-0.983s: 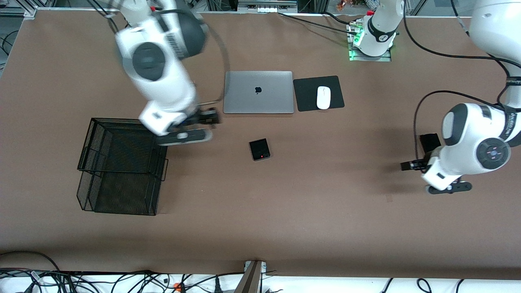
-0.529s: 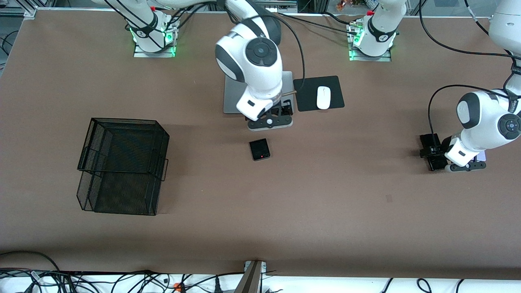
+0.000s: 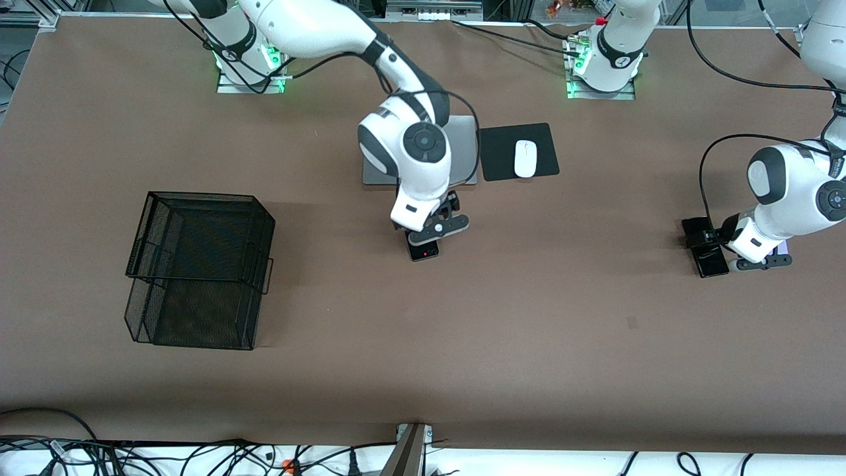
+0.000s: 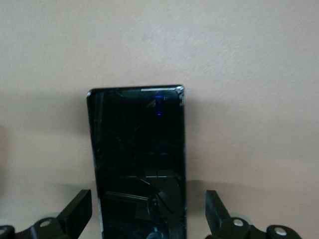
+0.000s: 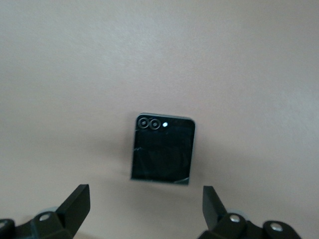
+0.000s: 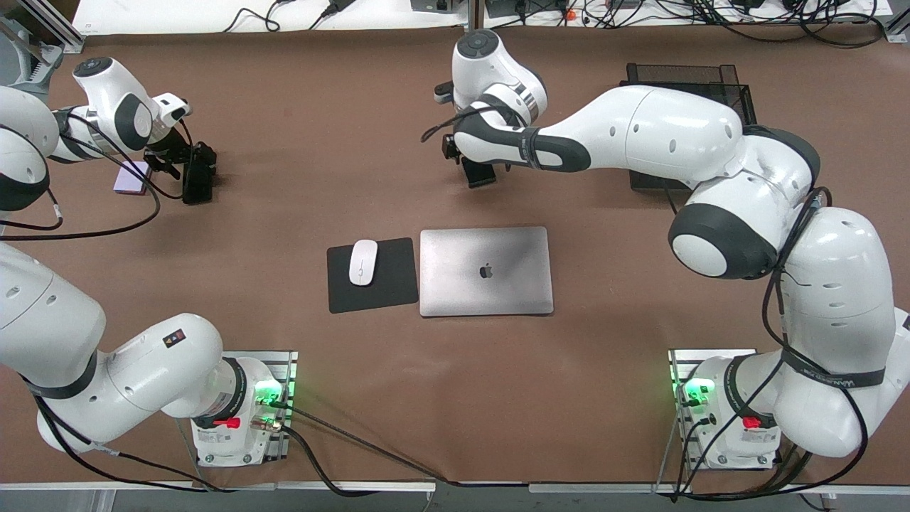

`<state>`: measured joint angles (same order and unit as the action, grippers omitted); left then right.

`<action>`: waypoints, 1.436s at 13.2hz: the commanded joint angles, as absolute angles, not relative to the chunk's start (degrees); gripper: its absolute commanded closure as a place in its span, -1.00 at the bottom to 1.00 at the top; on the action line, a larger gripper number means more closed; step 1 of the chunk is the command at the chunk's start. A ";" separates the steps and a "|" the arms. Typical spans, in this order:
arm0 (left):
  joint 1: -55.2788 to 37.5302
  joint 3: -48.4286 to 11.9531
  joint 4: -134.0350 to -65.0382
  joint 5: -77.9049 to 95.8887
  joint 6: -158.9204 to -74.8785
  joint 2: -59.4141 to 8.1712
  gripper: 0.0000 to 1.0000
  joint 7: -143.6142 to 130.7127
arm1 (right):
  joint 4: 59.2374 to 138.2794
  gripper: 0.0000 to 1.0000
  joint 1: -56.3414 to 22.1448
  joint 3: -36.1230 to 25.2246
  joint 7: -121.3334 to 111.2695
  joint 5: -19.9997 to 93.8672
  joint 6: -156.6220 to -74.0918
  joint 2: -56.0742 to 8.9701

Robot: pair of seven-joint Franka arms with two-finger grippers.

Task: Place phones with both arms
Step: 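Grasp the flip phone with the right gripper while the left gripper lifts, then lift the flip phone with the right gripper while the left gripper moves inward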

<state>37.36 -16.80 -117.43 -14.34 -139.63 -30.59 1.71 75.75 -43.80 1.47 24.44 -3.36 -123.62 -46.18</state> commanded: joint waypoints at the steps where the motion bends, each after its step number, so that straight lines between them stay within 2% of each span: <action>1: 39.20 -17.67 -117.68 -15.56 -142.37 -33.39 -1.00 2.73 | 78.13 -1.00 -42.37 1.93 19.00 -4.22 -128.92 -47.63; 2: 39.20 -17.75 -117.51 -15.56 -142.38 -33.92 -1.00 2.72 | 78.13 -1.00 -42.36 1.93 18.81 -4.13 -130.68 -48.59; 3: 39.03 -17.75 -117.51 -15.56 -142.30 -33.93 -0.27 2.64 | 78.13 -1.00 -42.36 1.93 18.81 -4.13 -131.91 -49.47; 4: 39.11 -17.84 -117.34 -15.56 -141.86 -33.75 0.18 2.55 | 78.13 -1.00 -42.36 1.93 18.81 -4.13 -132.27 -49.83; 5: 39.02 -17.84 -117.16 -15.56 -141.77 -33.66 0.38 2.55 | 78.13 -1.00 -42.45 1.93 19.24 -3.78 -132.36 -50.27; 9: 38.50 -20.11 -115.41 -15.47 -139.15 -30.95 0.47 1.94 | 78.13 -1.00 -42.45 1.93 20.21 -3.34 -133.41 -51.41; 12: 38.15 -25.56 -107.88 -15.47 -126.79 -30.15 0.47 -0.52 | 78.13 -1.00 -42.63 1.93 22.31 -3.16 -134.82 -52.82; 15: 32.11 -29.52 -99.17 -15.38 -114.03 -30.15 0.48 -4.46 | 78.13 -1.00 -42.63 2.02 23.03 -3.08 -135.09 -53.08; 16: 28.16 -29.53 -97.05 -15.38 -111.47 -30.15 0.48 -6.66 | 78.13 -0.77 -42.63 2.02 24.07 -3.08 -135.35 -53.17; 17: 24.38 -29.36 -95.47 -15.38 -110.49 -30.32 0.48 -9.03 | 78.05 0.25 -42.63 2.02 24.52 -3.16 -135.35 -53.09; 18: 21.56 -29.44 -94.49 -15.38 -110.48 -30.67 0.48 -11.23 | 77.87 0.89 -42.45 2.11 24.09 -3.08 -135.09 -52.74; 19: 18.84 -29.44 -93.96 -15.38 -110.39 -30.76 0.48 -13.43 | 77.70 1.00 -42.36 2.20 24.00 -2.64 -134.48 -52.13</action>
<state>23.68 -30.11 -96.43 -14.36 -112.39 -30.27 -9.81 77.72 -42.76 1.55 23.51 -3.21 -134.30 -52.59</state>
